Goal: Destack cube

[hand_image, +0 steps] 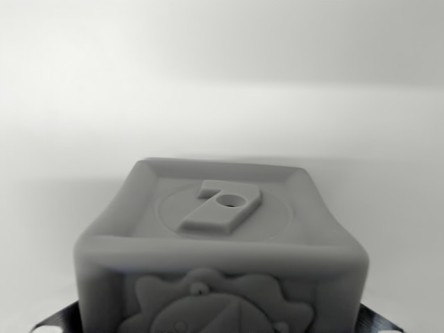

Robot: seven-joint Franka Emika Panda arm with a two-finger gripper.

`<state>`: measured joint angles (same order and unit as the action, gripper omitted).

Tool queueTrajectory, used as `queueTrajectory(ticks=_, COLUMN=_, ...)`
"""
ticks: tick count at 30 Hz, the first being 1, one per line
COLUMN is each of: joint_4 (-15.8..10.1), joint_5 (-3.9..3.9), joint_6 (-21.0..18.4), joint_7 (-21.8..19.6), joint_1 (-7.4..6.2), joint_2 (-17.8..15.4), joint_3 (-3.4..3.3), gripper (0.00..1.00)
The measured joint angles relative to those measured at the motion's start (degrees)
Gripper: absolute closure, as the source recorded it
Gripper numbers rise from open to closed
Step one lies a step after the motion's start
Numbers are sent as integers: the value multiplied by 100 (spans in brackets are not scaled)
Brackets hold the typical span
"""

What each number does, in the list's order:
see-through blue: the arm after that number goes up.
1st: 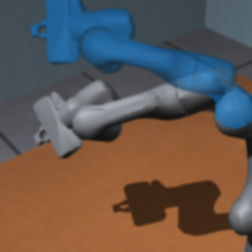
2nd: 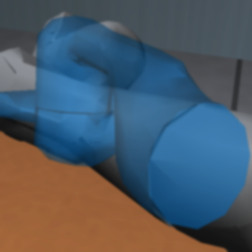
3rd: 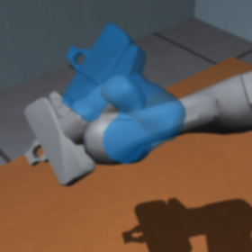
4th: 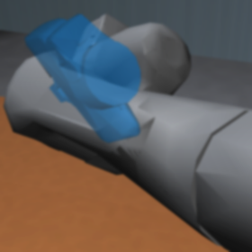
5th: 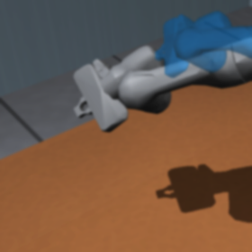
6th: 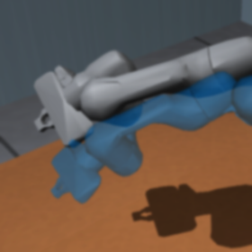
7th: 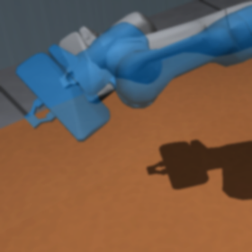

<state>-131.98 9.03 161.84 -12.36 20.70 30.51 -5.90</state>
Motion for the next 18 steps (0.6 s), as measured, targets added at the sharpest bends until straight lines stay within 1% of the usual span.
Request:
queueTrajectory(ticks=2, joint_4=3, joint_5=0, joint_6=6, joint_7=0, joint_1=5, joint_2=5, joint_3=5, gripper=100)
queueTrajectory(ticks=3, joint_4=3, joint_5=0, joint_6=6, joint_7=0, joint_1=7, joint_2=5, joint_3=6, gripper=0)
queueTrajectory(ticks=18, joint_4=5, joint_5=0, joint_6=8, joint_7=0, joint_1=9, joint_2=6, joint_3=8, gripper=0)
